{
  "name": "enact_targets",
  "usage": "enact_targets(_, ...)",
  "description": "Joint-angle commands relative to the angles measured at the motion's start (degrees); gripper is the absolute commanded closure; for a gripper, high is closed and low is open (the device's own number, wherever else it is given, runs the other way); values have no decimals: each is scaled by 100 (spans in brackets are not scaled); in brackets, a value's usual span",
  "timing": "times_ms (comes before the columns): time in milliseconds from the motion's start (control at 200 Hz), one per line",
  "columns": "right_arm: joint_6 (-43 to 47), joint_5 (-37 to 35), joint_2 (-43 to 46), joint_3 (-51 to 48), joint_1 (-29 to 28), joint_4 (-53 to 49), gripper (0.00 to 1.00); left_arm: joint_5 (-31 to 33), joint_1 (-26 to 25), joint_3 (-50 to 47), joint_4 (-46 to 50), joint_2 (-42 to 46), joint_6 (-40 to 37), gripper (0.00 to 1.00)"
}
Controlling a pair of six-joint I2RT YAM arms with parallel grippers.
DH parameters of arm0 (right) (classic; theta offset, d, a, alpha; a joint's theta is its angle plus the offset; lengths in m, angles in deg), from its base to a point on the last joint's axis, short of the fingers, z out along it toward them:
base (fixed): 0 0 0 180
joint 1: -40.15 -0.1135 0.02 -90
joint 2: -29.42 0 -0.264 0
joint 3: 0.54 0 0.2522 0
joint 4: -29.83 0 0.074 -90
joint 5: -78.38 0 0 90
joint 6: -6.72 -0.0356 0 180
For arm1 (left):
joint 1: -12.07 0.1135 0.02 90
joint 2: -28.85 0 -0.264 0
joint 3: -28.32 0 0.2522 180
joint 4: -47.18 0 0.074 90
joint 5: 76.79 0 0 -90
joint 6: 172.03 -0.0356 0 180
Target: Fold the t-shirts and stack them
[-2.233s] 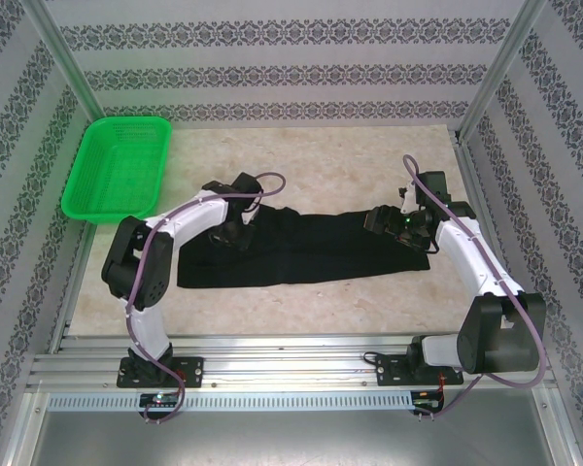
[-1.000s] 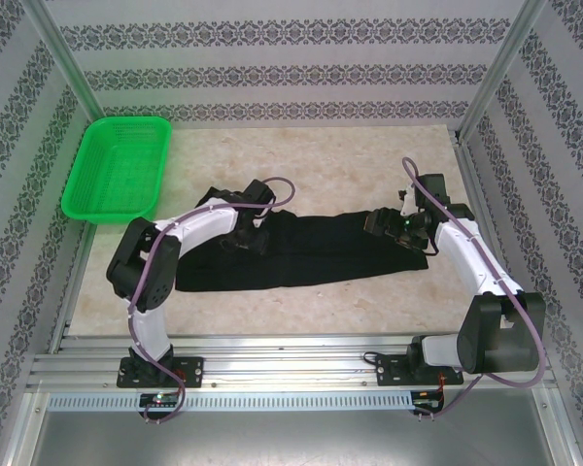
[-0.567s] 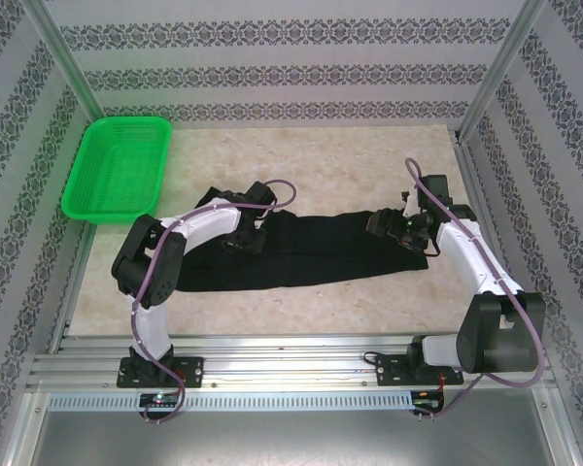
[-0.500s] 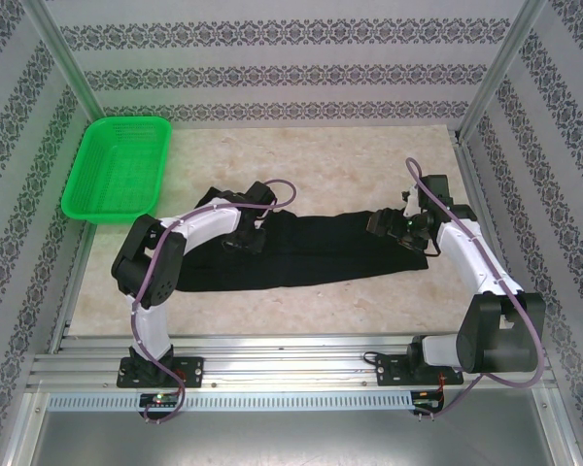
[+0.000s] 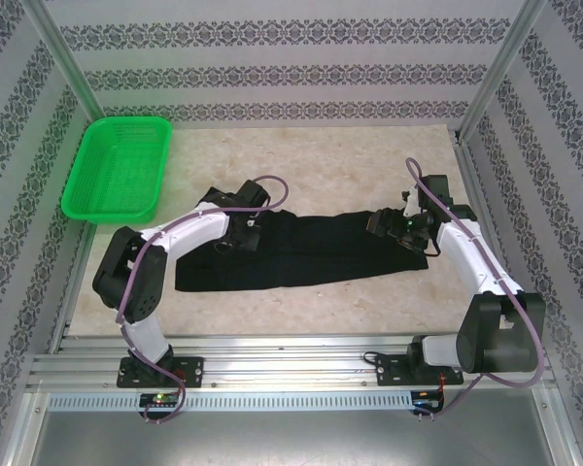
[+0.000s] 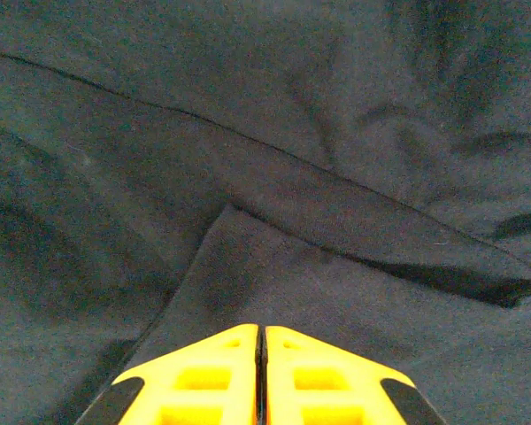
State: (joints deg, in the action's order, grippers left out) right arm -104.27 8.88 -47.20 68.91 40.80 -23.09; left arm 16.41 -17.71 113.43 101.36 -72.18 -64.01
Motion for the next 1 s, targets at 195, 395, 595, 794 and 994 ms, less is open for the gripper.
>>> enact_targets(195, 104, 113, 138, -50, 57, -39, 14, -1387, 739, -397, -162, 361, 754, 59)
enact_targets(395, 131, 174, 156, -81, 67, -4, 13, -1659, 1151, -371, 172, 370, 449, 57)
enact_targets(595, 166, 245, 213, -102, 67, 13, 13, -1612, 1359, -371, 366, 215, 121, 55)
enact_targets(794, 170, 282, 261, -107, 76, 16, 13, -1834, 1418, -412, 321, 21, 61, 53)
enact_targets(994, 157, 302, 306, -111, 85, 31, 13, -1877, 1414, -556, 215, -86, 44, 53)
